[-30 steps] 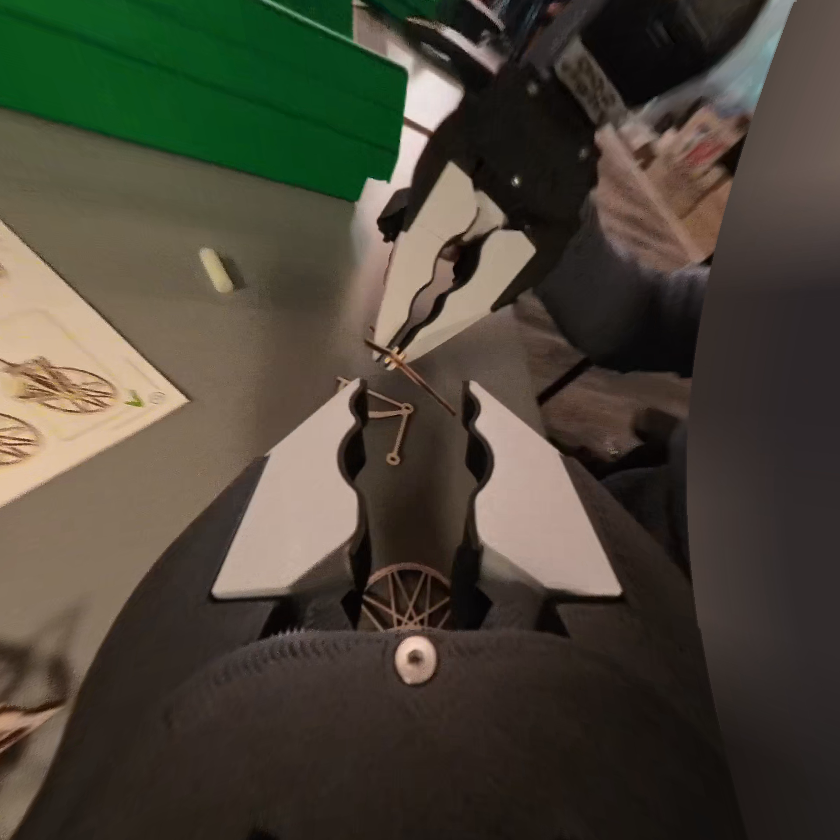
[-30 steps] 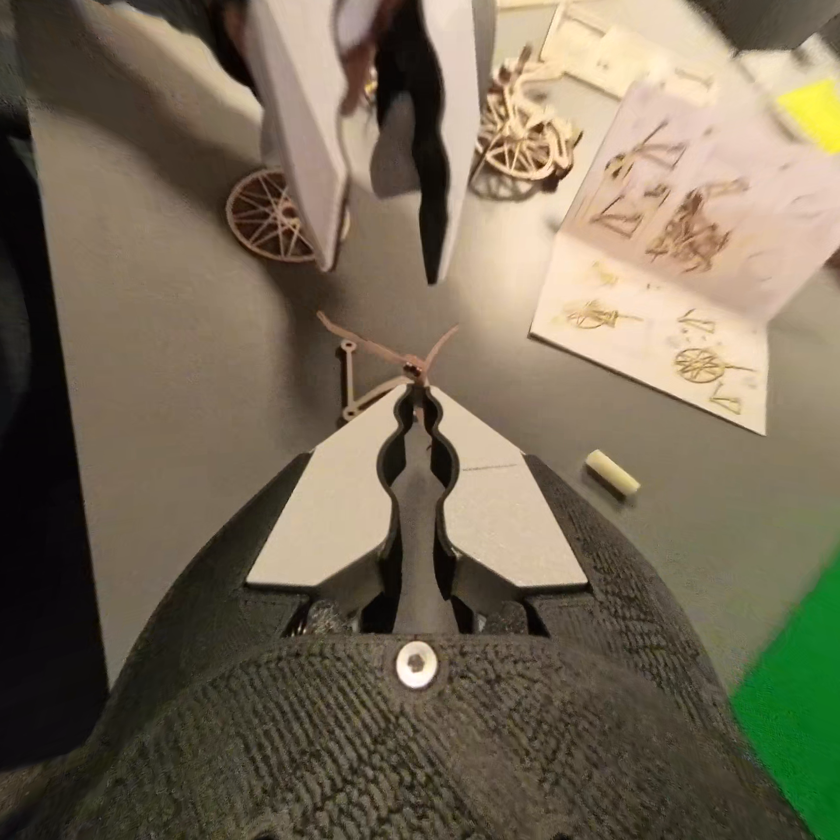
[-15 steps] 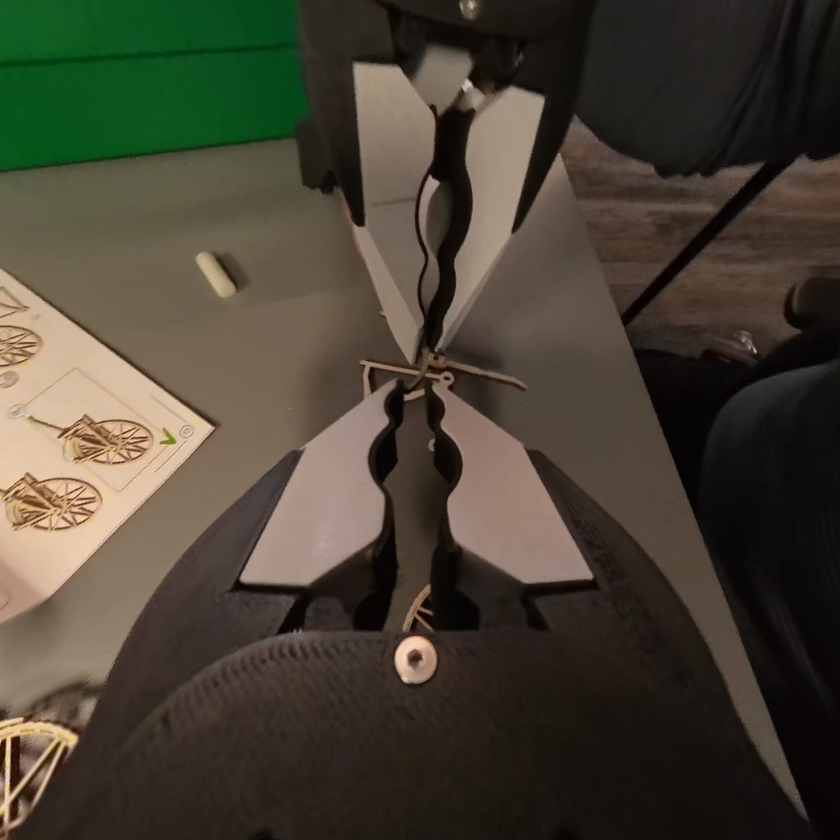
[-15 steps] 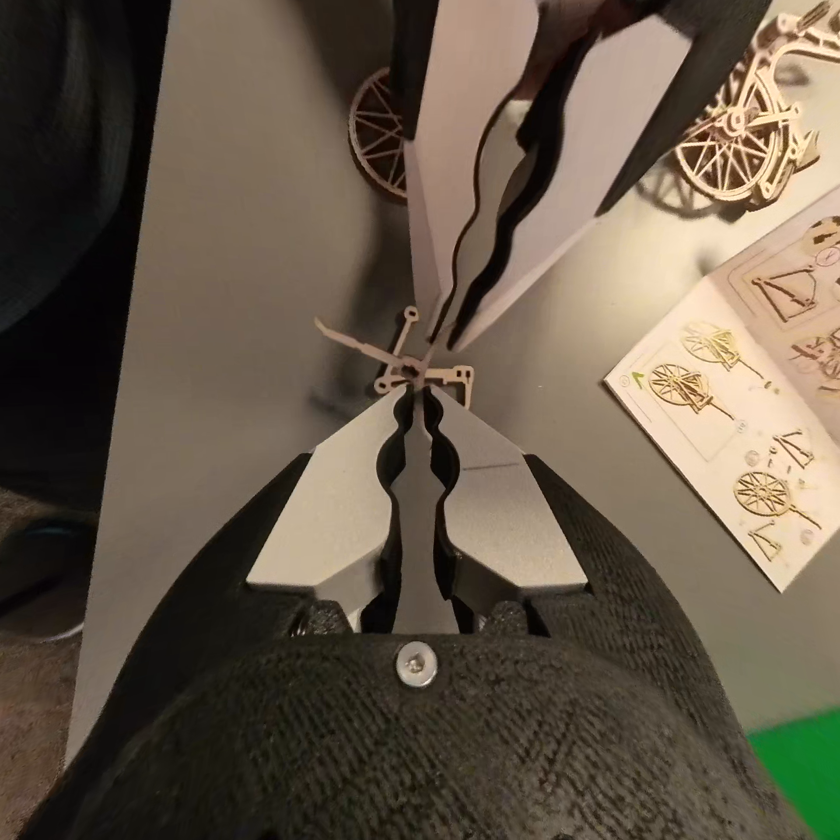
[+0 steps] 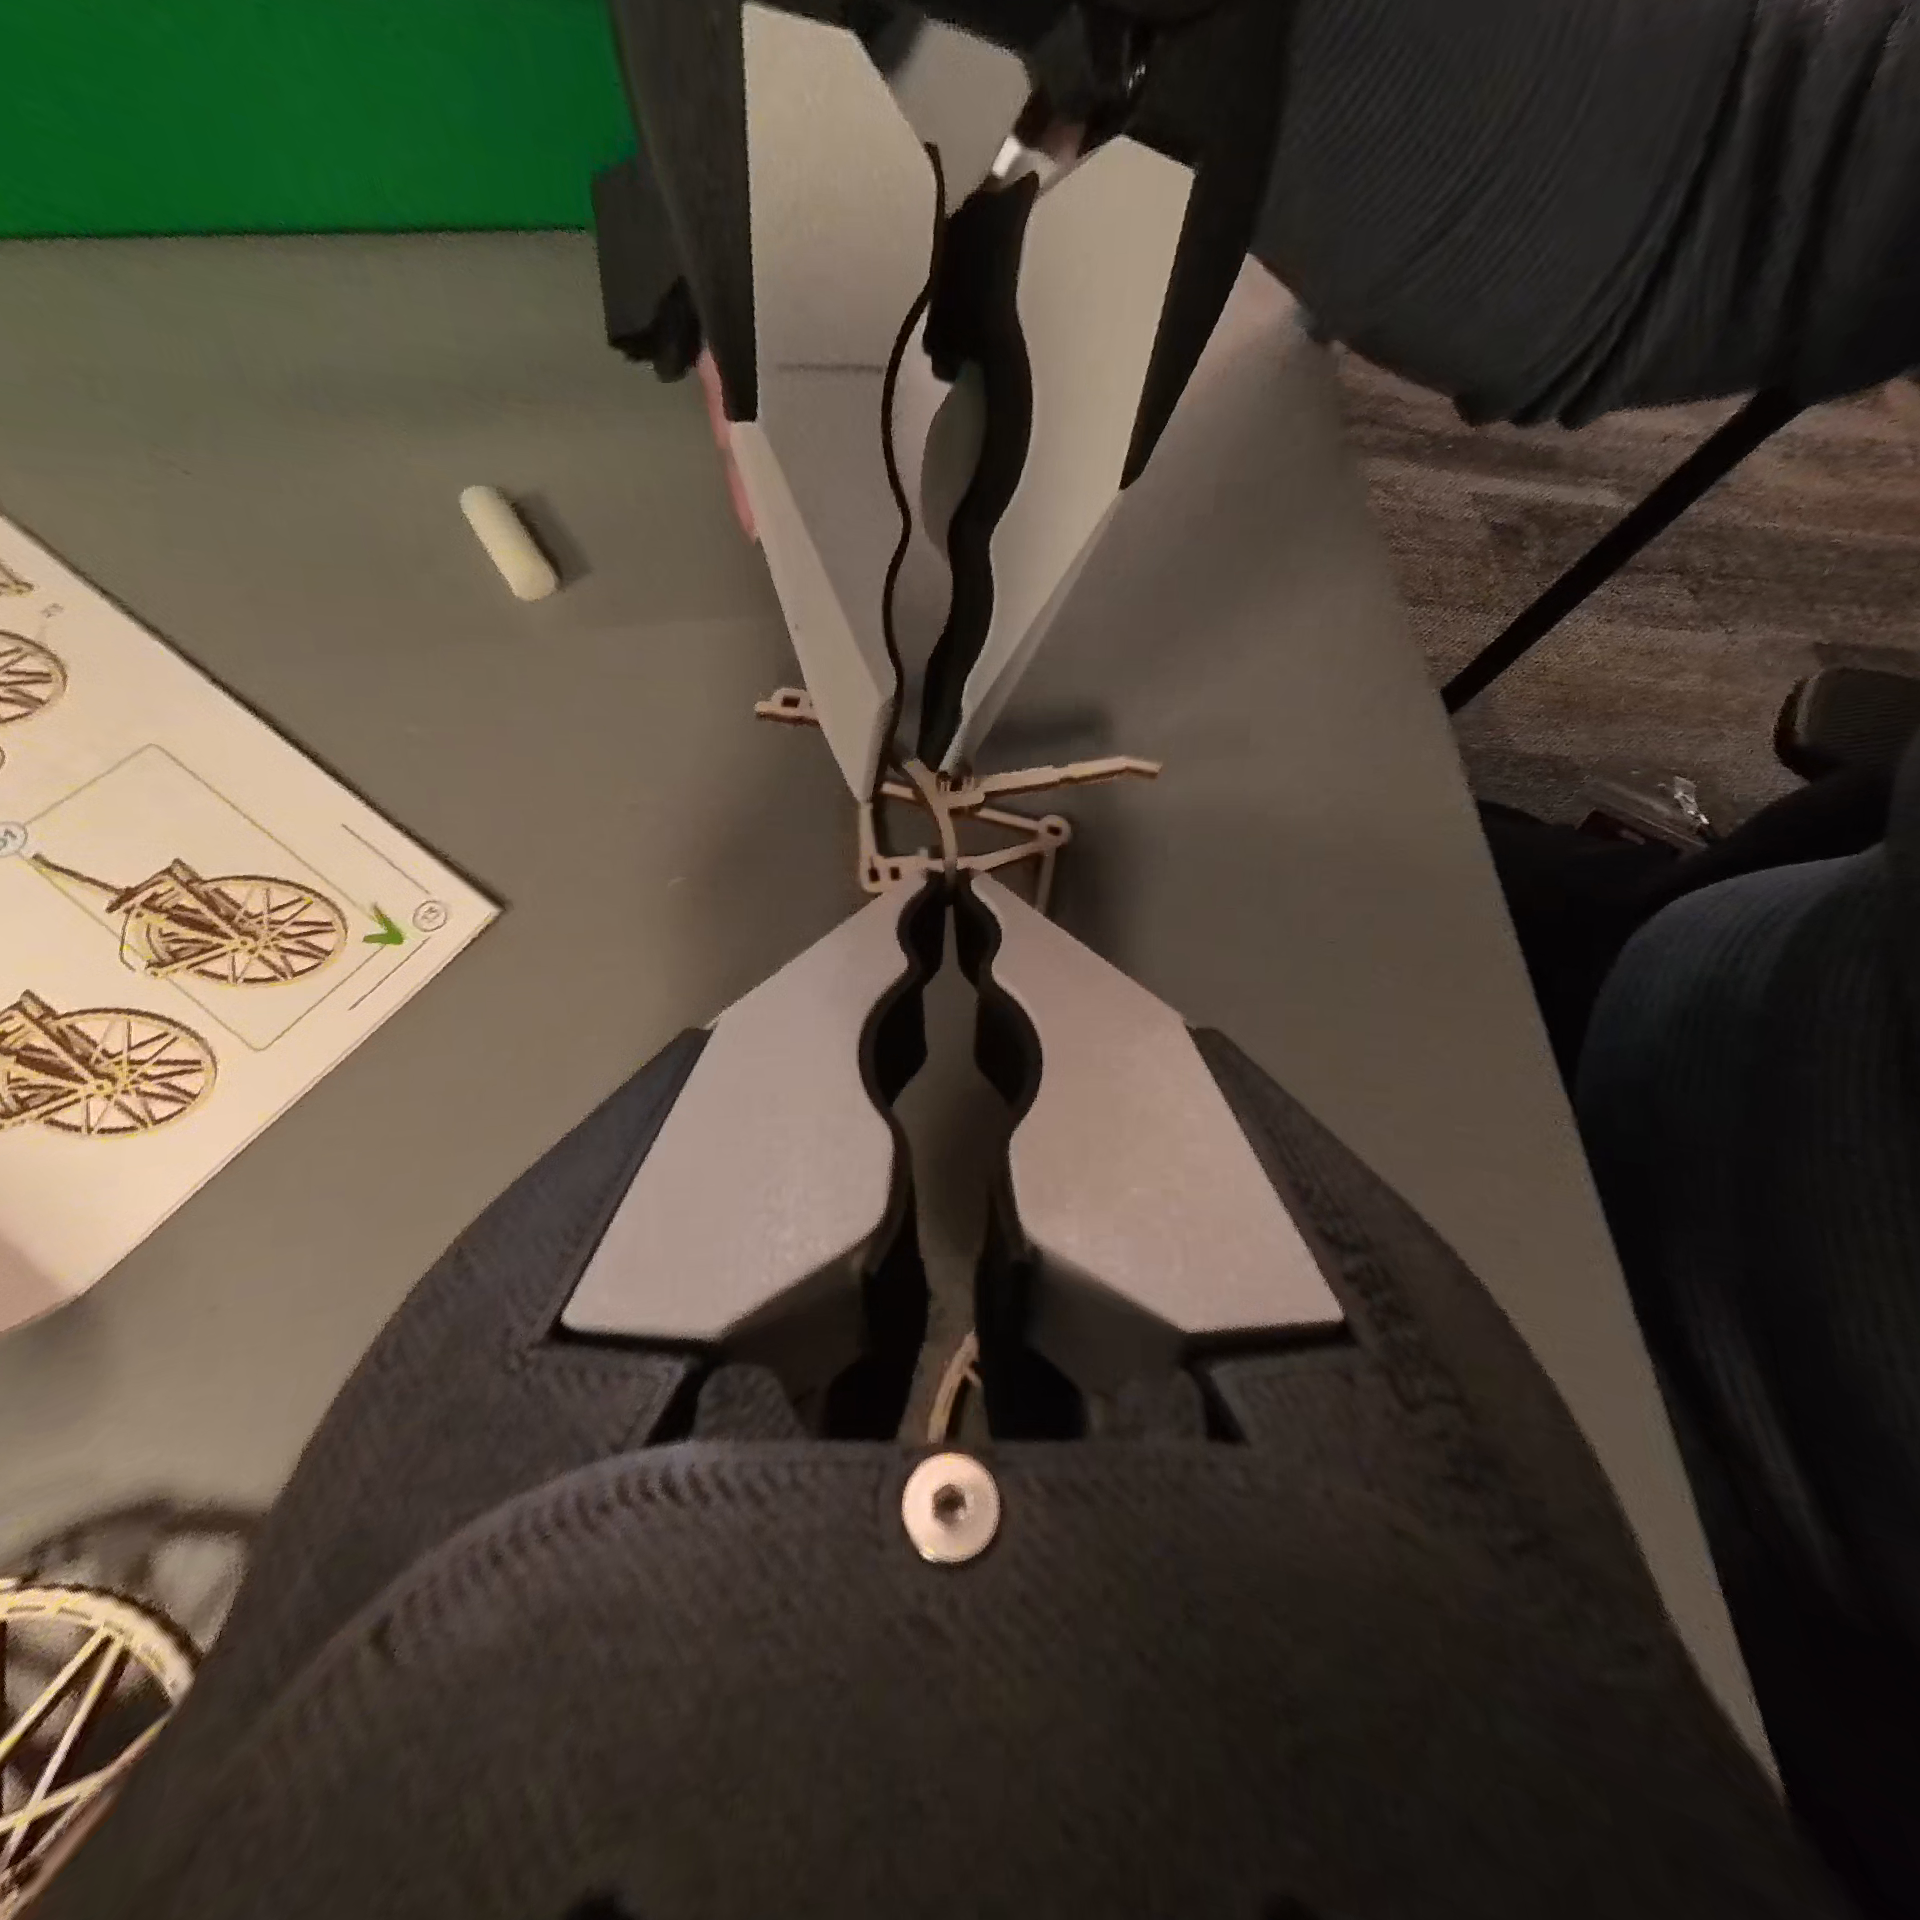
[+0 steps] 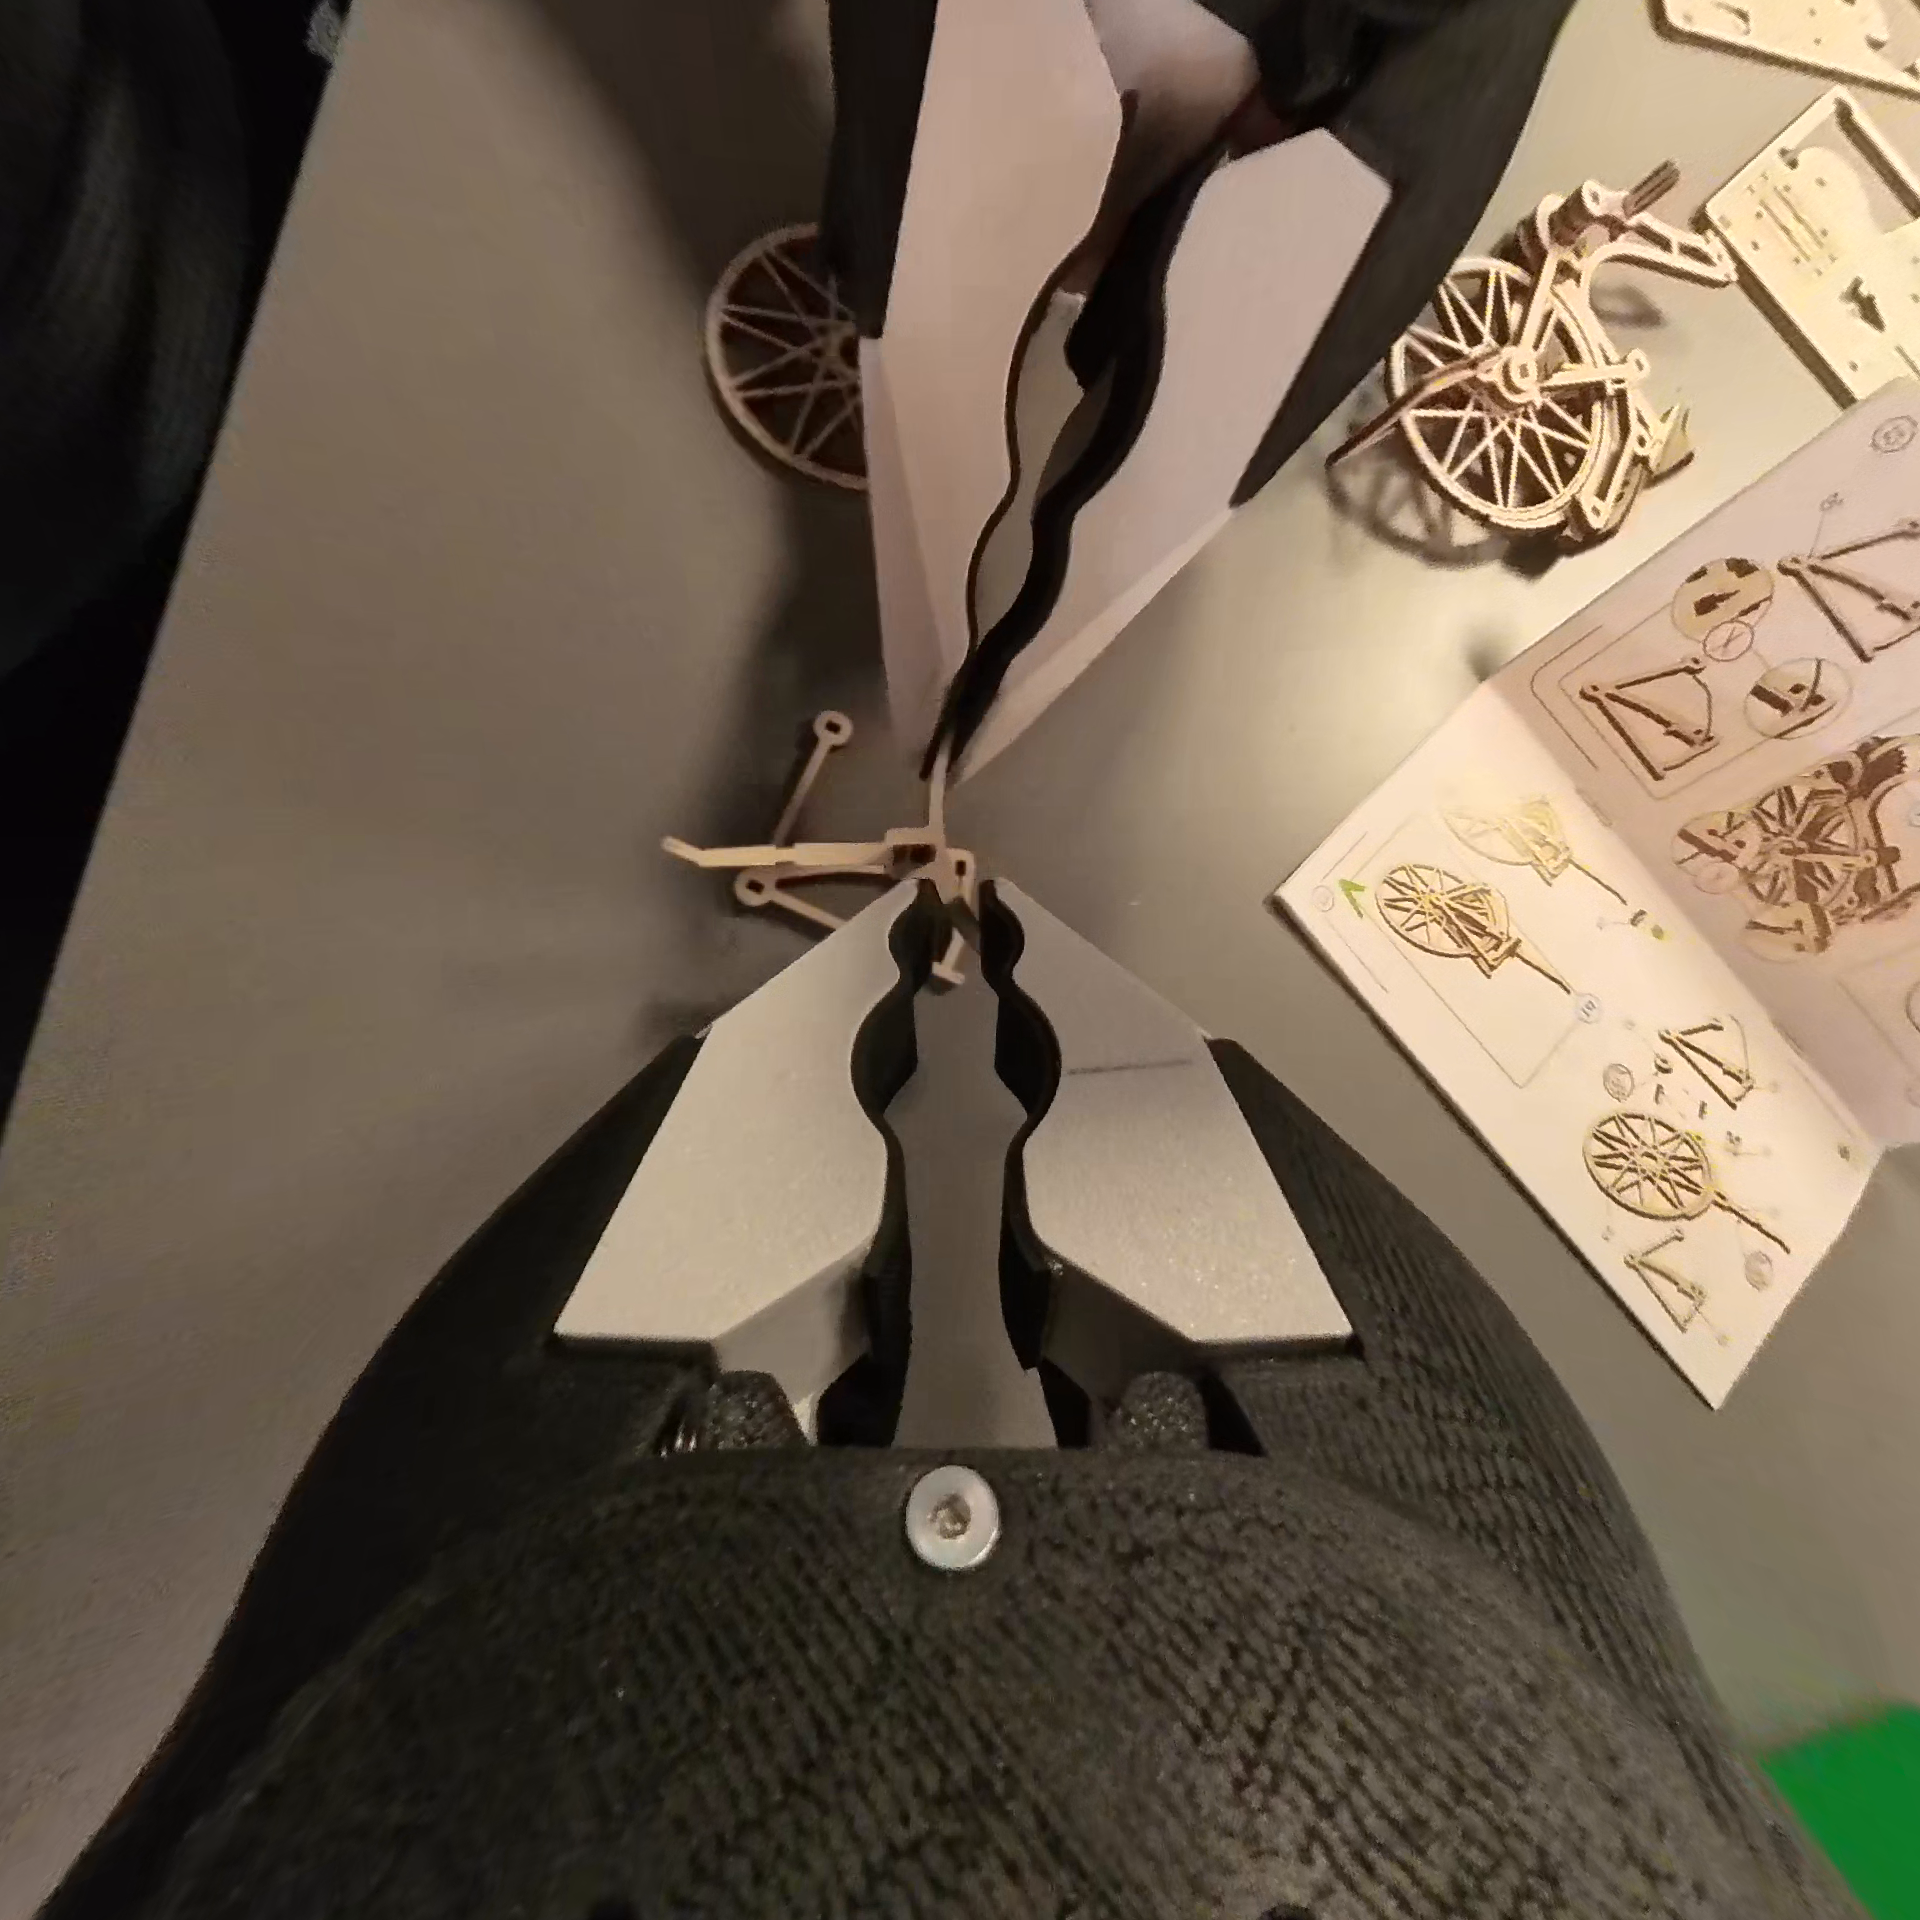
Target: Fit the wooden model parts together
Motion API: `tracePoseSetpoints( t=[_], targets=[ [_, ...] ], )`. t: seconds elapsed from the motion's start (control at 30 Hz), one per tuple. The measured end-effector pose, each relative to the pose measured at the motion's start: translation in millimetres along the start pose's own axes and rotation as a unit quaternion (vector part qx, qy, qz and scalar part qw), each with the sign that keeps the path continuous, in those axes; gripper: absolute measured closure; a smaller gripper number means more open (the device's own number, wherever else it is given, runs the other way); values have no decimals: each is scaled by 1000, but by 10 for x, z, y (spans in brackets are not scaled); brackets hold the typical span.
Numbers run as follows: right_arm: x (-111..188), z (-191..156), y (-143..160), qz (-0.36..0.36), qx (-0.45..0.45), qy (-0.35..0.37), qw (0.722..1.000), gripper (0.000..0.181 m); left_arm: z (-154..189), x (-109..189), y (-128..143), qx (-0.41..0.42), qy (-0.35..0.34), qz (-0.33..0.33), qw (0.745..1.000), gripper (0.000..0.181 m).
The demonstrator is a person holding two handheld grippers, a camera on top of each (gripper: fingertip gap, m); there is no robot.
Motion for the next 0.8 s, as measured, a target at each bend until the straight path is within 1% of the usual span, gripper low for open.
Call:
tracePoseSetpoints(
  t=[0.07, 0.13, 0.17, 0.27, 0.33, 0.43, 0.47, 0.57, 0.67, 0.7, 0.73, 0.77, 0.8],
  targets=[
    [-11, 60, 8, 12, 5, 17, 1000, 176, -72, 15, -3, 14, -21, 6, 1000, 180],
    [0, 126, -15, 37, 22, 52, 998, 179, -169, 58, -23, 30, -52, 22, 998, 177],
    [17, 168, -45, 58, 29, 75, 995, 179, -211, 87, -37, 40, -63, 31, 997, 168],
    [101, 297, -142, 113, 61, 164, 978, 179, -237, 166, -124, 94, -46, 74, 992, 142],
    [156, 382, -186, 119, 94, 232, 961, 179, -212, 197, -187, 138, -15, 98, 986, 125],
    [190, 472, -186, 105, 138, 307, 936, 179, -186, 243, -262, 180, 18, 131, 975, 115],
    [207, 511, -184, 97, 150, 334, 925, 179, -197, 252, -270, 184, 15, 135, 974, 115],
    [220, 599, -185, 67, 186, 404, 893, 179, -297, 250, -261, 185, -31, 143, 972, 129],
    [204, 662, -195, 11, 236, 466, 853, 179, -326, 213, -270, 192, -40, 151, 969, 143],
    [183, 658, -213, 1, 250, 474, 844, 179, -337, 208, -273, 192, -45, 154, 968, 154],
    [162, 647, -235, -1, 261, 478, 838, 179, -368, 211, -264, 188, -59, 154, 968, 170],
    [167, 651, -249, -1, 267, 486, 832, 179, -402, 212, -235, 177, -78, 145, 970, 175],
    [160, 639, -249, 2, 272, 483, 832, 178, -451, 219, -192, 161, -107, 129, 973, 178]
  ],
)
Point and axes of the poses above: each gripper's, where its closed fingertips meet, x back along the fingers, y out of its underside, z = x × y across the jaws, the point moved 2 cm from there along x, back along the fingers, and after that the axes turned 4 degrees about -z, right-handed, at the moved point
